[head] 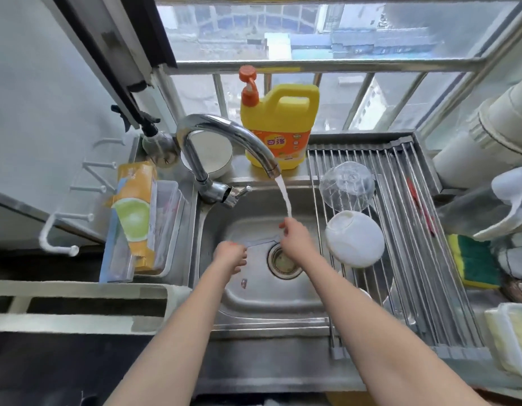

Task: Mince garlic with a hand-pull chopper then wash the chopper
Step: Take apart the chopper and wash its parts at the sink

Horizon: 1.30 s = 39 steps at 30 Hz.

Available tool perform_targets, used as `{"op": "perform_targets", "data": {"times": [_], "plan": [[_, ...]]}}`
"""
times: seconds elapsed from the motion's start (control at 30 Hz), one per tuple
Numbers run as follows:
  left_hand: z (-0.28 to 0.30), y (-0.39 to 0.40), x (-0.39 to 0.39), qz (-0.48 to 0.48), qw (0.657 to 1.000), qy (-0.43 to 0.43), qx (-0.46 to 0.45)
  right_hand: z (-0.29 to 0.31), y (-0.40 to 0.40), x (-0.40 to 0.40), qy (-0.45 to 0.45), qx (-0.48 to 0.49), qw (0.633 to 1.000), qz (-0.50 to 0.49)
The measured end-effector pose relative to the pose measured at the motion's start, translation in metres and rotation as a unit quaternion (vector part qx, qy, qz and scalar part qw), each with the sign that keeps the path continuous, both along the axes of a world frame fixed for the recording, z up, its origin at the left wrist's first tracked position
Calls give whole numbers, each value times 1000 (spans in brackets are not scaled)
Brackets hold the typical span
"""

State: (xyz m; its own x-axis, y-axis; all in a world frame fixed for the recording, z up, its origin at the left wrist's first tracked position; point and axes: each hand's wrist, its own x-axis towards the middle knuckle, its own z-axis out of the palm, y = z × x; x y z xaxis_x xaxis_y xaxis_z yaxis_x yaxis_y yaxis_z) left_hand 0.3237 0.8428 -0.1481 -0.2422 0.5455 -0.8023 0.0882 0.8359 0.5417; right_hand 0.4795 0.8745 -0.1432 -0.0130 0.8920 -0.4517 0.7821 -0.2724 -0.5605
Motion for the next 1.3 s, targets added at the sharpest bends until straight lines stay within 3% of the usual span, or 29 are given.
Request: {"op": "perform_targets", "data": {"times": [0.1,0.27,0.4,0.6,0.8,0.97,1.03,1.13,1.23,1.3], "plan": [[-6,13,-16,14,999,21,25,-31,27,-12,46,-41,997,-45],[-27,20,-22,-2,999,34,6,-85,39,-35,21,-124,986,109],[-33,35,-17,-23,998,52,13,-125,38,-21,-7,-81,988,127],[-39,39,-18,-19,998,53,19,-151,32,-10,-70,16,996,47],[-21,34,-4,9,998,53,21,-93,16,-14,-29,54,997,46],[27,22,19,119,985,-119,-48,-22,-8,-15,138,20,990,-28],[45,12,23,57,980,-173,-85,-2,-17,-7,180,28,979,-90],[72,0,32,-164,966,-167,-112,29,-10,5,228,16,960,-161],[87,0,48,-123,980,-154,-20,56,6,11,316,-26,922,-223],[92,5,54,-168,984,-34,53,58,16,14,335,-35,914,-227]]}}
